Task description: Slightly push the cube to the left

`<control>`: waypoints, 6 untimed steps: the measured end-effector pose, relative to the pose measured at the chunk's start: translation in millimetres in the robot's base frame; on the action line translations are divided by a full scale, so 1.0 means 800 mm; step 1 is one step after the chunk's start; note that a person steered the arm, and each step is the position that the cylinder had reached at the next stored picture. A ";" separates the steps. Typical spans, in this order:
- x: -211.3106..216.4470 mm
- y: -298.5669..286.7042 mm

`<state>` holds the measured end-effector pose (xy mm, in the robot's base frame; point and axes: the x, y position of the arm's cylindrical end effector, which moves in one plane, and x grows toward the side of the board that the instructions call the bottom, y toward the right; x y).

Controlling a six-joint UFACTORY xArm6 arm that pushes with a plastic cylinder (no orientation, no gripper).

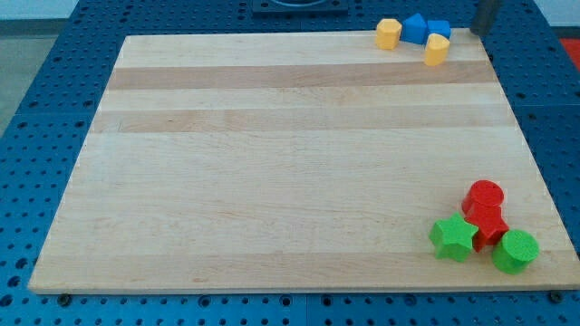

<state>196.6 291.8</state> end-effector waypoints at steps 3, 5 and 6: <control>0.000 -0.022; 0.001 -0.031; 0.001 -0.038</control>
